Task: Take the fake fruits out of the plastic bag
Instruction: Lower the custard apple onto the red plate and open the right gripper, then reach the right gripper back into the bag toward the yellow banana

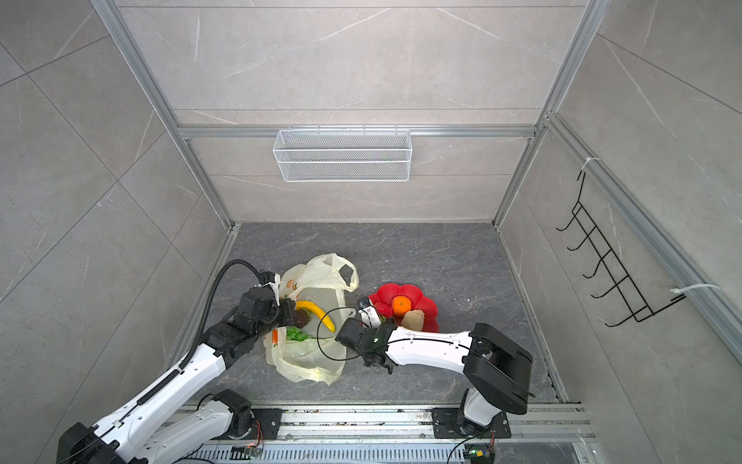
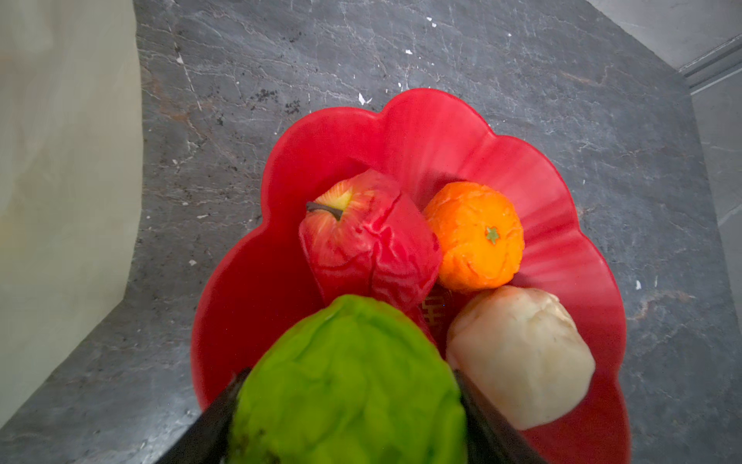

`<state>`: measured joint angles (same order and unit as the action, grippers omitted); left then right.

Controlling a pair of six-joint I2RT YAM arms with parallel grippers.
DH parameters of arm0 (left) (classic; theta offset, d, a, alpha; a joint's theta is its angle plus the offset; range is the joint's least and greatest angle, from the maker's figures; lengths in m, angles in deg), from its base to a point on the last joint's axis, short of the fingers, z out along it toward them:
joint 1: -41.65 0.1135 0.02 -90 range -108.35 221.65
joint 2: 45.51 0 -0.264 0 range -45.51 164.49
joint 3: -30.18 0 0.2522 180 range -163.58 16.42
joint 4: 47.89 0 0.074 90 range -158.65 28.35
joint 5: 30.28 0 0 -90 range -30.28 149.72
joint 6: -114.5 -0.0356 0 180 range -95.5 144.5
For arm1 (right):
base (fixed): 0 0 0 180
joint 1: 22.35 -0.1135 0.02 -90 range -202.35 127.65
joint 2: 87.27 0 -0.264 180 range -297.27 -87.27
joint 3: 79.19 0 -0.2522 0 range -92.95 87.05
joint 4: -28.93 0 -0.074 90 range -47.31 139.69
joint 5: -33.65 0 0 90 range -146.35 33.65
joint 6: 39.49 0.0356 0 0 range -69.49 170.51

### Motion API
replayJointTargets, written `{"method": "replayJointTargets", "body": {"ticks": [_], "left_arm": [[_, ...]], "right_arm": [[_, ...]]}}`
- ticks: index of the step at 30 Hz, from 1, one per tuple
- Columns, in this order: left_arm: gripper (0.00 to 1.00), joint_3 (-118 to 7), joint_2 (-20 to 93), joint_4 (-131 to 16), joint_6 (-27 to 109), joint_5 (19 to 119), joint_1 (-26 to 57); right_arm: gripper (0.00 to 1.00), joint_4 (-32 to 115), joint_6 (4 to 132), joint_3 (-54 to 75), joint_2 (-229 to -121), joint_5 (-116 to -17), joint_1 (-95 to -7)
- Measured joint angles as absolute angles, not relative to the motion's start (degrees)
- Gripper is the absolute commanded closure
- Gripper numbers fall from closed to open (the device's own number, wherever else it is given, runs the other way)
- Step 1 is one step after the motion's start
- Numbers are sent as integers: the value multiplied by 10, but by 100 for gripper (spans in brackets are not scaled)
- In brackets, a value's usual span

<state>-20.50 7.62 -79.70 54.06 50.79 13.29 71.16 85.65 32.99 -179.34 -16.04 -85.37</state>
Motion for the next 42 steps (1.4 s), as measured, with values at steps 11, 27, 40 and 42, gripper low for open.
{"method": "replayJointTargets", "body": {"ticks": [11,27,40,42], "left_arm": [[87,-205,77,-797,541,508,133],[87,-205,78,-797,541,509,133],[87,-205,84,-801,541,526,133],[87,-204,82,-802,541,526,133]], "right_arm": [[17,695,856,332,-1786,-191,-833],[42,681,862,373,-1708,-234,-827],[34,686,875,373,-1719,-220,-822],[36,687,867,369,-1696,-226,-826]]}}
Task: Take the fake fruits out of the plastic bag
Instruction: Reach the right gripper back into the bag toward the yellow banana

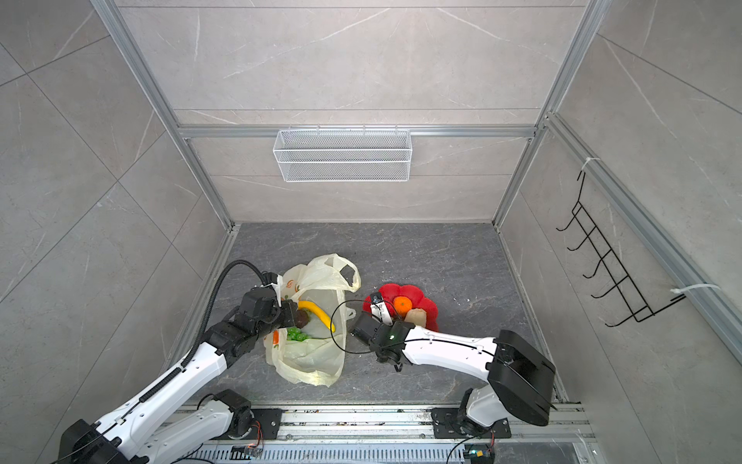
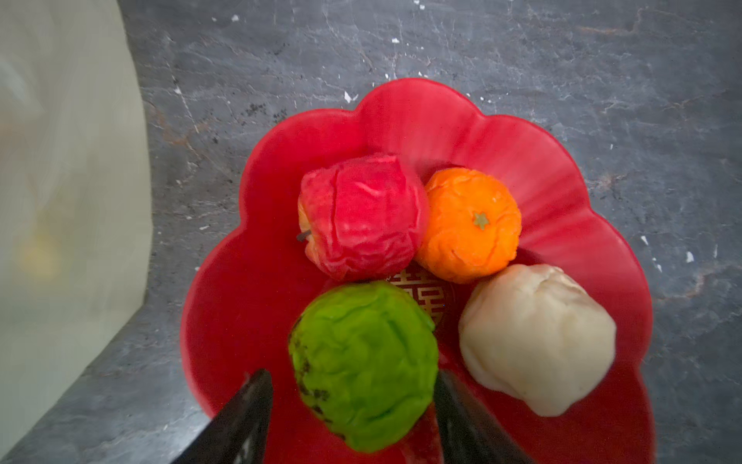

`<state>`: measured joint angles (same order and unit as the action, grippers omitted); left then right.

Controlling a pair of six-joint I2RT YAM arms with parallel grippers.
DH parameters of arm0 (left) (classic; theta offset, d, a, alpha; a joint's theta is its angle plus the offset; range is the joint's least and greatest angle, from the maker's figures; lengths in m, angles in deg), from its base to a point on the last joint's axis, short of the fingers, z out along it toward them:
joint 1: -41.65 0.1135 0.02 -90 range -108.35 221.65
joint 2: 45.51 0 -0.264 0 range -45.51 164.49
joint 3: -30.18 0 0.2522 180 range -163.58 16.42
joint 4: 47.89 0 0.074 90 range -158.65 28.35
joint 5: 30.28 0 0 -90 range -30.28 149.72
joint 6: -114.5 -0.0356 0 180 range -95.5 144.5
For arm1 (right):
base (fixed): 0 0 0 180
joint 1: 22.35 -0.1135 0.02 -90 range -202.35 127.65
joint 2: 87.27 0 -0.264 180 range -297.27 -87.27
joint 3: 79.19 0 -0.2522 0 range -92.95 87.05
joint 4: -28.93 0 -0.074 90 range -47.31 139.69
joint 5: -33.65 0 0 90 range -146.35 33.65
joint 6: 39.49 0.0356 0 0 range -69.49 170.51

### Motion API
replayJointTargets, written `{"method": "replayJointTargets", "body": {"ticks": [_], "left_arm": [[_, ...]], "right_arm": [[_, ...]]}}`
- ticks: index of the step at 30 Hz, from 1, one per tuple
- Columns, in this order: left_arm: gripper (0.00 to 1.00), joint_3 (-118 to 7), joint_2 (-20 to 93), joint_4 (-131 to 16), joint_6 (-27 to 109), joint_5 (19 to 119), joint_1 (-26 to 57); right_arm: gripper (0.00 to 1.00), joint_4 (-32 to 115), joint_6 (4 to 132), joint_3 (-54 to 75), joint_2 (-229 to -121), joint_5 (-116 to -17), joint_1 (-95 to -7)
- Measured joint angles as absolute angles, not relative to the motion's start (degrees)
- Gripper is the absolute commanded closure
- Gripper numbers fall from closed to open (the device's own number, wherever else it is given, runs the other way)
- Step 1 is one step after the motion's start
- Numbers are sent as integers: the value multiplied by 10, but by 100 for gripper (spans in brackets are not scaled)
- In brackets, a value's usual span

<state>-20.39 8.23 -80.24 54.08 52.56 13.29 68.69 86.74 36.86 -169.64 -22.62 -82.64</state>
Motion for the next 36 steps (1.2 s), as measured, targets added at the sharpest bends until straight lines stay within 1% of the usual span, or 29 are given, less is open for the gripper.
{"method": "replayJointTargets", "body": {"ticks": [4,9,15,18,23,29,34,36], "left_arm": [[87,-190,59,-811,545,522,133],[87,-167,26,-833,553,502,133],[87,-150,16,-855,574,462,133],[87,-150,21,-871,586,438,134],[87,-145,34,-873,607,423,134],[87,-132,36,-873,627,416,136],[87,-131,34,-872,629,411,136],[86,-128,29,-871,630,406,136]], "right_arm": [[40,678,851,333,-1672,-254,-850],[44,622,837,288,-1678,-328,-873],[45,539,856,216,-1771,-421,-888],[45,503,884,206,-1814,-454,-891],[44,481,957,181,-1876,-486,-893],[40,462,1051,147,-1933,-489,-892],[38,463,1114,98,-1994,-501,-873],[32,464,1136,80,-2015,-505,-861]]}}
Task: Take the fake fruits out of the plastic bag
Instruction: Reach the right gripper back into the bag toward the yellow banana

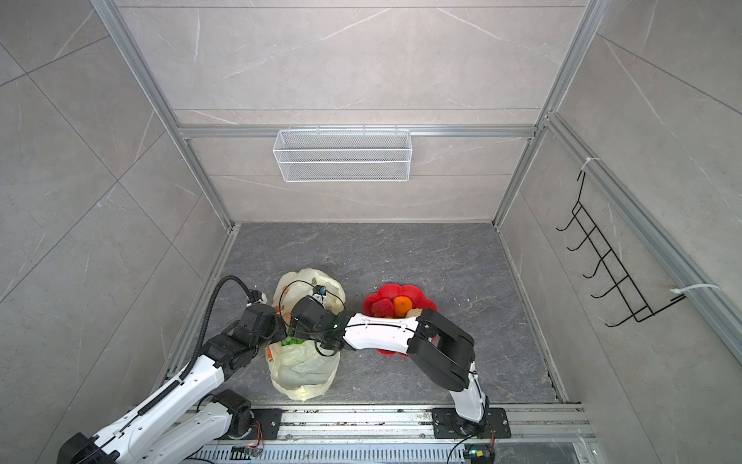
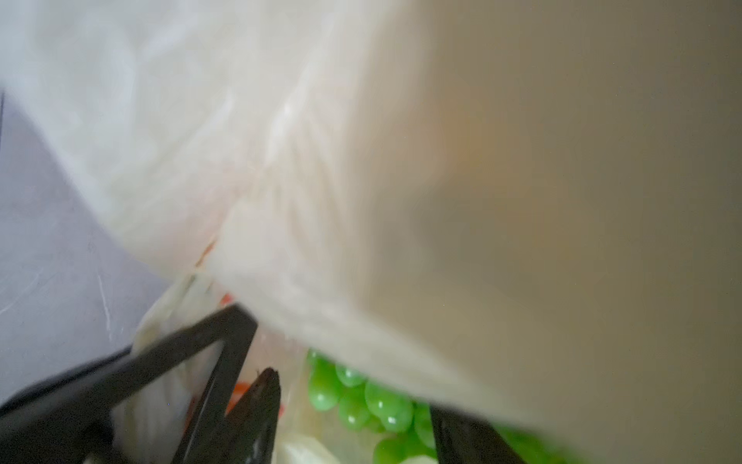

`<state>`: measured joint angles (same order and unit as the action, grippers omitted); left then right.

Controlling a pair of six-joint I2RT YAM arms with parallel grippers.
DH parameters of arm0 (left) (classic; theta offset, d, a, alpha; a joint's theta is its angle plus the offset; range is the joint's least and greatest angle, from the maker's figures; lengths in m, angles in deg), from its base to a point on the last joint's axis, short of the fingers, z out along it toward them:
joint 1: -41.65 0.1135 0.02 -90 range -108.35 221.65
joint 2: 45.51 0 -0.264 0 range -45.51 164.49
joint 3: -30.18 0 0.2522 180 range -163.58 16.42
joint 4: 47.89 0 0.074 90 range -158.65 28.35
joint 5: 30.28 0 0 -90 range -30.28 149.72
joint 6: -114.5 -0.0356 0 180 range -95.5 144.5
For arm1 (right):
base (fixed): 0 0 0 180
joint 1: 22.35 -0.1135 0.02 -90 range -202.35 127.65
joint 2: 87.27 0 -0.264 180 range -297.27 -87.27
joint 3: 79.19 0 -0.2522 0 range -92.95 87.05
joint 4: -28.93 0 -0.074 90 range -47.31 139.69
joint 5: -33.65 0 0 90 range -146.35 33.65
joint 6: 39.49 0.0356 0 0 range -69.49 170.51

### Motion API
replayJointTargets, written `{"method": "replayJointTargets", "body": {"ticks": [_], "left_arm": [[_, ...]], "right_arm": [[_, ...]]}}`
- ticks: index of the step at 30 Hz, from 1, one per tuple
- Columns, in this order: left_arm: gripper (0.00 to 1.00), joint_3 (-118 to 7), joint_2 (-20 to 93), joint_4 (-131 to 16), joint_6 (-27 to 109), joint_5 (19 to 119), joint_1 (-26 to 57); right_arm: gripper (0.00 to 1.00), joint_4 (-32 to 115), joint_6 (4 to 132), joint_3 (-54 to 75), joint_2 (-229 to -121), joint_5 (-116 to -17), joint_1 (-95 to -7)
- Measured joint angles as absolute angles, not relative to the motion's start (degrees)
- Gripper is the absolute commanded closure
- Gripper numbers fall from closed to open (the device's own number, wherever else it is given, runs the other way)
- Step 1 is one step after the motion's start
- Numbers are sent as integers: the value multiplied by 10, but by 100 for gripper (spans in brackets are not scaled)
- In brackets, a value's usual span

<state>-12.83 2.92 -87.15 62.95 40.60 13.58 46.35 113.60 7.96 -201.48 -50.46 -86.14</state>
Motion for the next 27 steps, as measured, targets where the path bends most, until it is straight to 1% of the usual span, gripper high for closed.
{"method": "replayJointTargets", "body": {"ticks": [2,4,5,6,10,16,19,27], "left_arm": [[86,-124,22,-870,632,403,136],[86,-115,13,-868,636,403,137],[86,-108,10,-864,638,404,137],[86,-99,6,-858,642,406,137],[86,-76,-3,-852,651,416,137],[86,-71,-18,-852,652,414,137],[85,-71,-22,-853,652,404,137],[85,-71,-39,-852,650,397,137]], "right_arm": [[27,472,1153,64,-2031,-504,-852],[24,484,1167,48,-2042,-504,-844],[19,487,1175,43,-2047,-504,-840],[17,488,1185,40,-2049,-505,-836],[18,492,1206,30,-2063,-513,-824],[24,511,1226,-5,-2100,-530,-823],[26,519,1236,-14,-2111,-536,-824],[26,525,1254,-38,-2128,-540,-825]]}}
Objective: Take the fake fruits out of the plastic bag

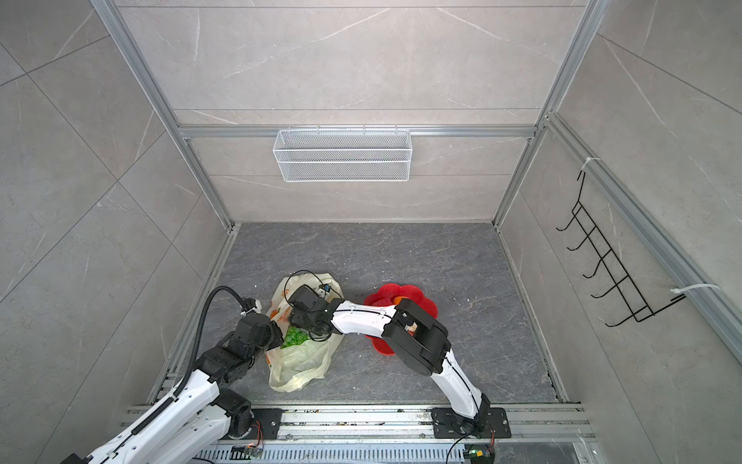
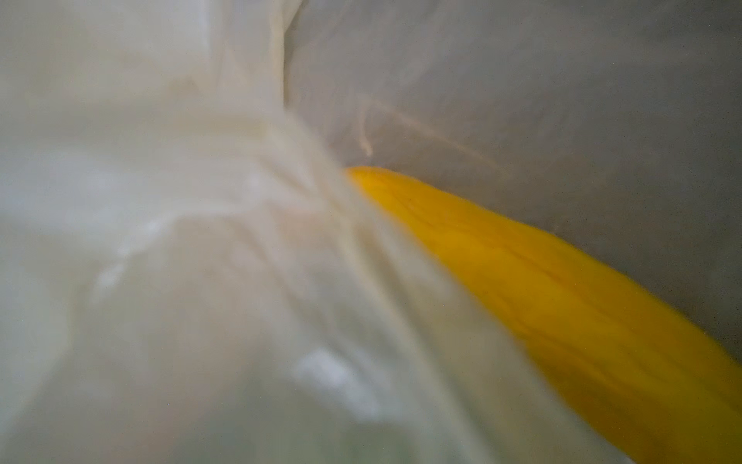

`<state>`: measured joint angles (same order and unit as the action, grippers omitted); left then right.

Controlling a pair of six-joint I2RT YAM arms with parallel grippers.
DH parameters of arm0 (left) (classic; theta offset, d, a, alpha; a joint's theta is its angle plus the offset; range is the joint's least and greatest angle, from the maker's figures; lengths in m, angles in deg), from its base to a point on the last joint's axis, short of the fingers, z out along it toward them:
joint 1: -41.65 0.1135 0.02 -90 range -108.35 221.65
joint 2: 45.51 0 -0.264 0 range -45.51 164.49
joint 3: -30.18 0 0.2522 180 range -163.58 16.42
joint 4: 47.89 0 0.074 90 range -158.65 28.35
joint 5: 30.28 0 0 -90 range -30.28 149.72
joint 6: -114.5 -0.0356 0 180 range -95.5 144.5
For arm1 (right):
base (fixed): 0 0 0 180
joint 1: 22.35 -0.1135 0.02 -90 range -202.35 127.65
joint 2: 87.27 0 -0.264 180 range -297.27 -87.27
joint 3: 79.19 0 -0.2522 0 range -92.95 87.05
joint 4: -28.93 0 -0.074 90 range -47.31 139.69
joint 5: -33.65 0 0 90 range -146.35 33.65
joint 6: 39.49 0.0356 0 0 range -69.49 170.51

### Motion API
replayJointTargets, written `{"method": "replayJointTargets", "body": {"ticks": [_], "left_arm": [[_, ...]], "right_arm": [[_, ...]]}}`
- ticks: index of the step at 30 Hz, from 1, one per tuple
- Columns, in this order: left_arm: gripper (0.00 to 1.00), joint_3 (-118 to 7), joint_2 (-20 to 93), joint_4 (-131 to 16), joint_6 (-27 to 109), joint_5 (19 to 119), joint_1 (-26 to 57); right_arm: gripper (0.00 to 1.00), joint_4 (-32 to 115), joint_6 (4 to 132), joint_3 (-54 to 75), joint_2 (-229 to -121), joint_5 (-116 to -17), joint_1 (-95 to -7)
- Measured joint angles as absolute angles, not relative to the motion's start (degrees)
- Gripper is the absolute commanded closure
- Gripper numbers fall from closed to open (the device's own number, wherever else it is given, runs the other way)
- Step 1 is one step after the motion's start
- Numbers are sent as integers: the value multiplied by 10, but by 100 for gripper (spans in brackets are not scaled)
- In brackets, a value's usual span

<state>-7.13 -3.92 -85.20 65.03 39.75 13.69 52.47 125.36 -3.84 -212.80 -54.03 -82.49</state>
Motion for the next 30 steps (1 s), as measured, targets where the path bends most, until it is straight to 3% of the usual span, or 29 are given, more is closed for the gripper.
{"method": "replayJointTargets", "body": {"ticks": [6,18,25,30], "left_arm": [[85,-70,-42,-852,649,398,137],[84,-58,-65,-852,648,398,137],[84,-58,-61,-852,648,398,137],[84,-58,-65,-852,648,399,137]], "right_arm": [[26,539,1256,-63,-2146,-538,-825],[39,549,1246,-76,-2163,-507,-830],[38,550,1219,-46,-2141,-465,-839],[30,545,1210,16,-2098,-448,-839]]}}
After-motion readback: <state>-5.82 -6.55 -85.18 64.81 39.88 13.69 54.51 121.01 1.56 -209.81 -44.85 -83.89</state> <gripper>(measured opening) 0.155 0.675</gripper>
